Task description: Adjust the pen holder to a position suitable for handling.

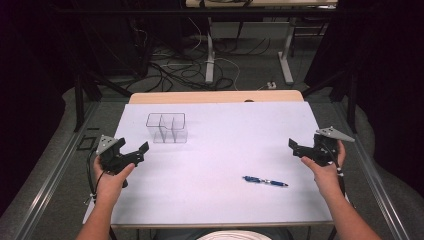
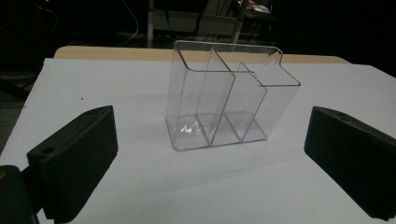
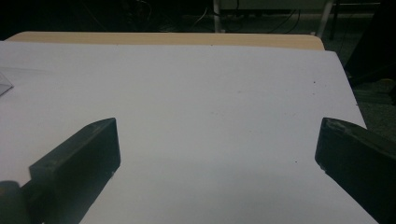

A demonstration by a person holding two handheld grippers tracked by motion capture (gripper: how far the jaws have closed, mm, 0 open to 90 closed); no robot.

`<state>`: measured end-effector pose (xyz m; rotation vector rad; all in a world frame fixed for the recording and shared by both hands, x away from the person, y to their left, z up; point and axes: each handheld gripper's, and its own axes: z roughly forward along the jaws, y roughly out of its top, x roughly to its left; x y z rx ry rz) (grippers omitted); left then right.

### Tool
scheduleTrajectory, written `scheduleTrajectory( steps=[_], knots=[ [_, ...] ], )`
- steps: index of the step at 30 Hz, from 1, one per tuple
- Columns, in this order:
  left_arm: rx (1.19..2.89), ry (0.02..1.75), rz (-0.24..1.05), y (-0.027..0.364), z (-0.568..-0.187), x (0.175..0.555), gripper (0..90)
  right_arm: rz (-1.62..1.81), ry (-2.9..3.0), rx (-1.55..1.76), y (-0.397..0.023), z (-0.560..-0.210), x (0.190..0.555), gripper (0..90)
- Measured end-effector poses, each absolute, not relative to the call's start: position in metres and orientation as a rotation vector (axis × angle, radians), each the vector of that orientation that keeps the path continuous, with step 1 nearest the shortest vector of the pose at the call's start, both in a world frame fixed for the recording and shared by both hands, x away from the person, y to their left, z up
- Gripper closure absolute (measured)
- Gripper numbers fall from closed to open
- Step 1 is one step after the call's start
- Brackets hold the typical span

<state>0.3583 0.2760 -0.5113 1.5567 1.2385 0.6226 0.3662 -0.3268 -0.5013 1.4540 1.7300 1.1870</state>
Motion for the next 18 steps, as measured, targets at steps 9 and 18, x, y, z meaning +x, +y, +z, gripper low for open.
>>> scheduleTrajectory(
  steps=[9,18],
  knots=[
    [1.557,1.234,0.629,0.275,-0.509,0.362,15.9,1.182,1.728,1.453,-0.324,-0.503,0.366,0.1],
    [1.546,1.253,0.623,0.274,-0.500,0.371,22.6,1.166,1.755,1.461,-0.323,-0.504,0.364,1.8]
  ],
)
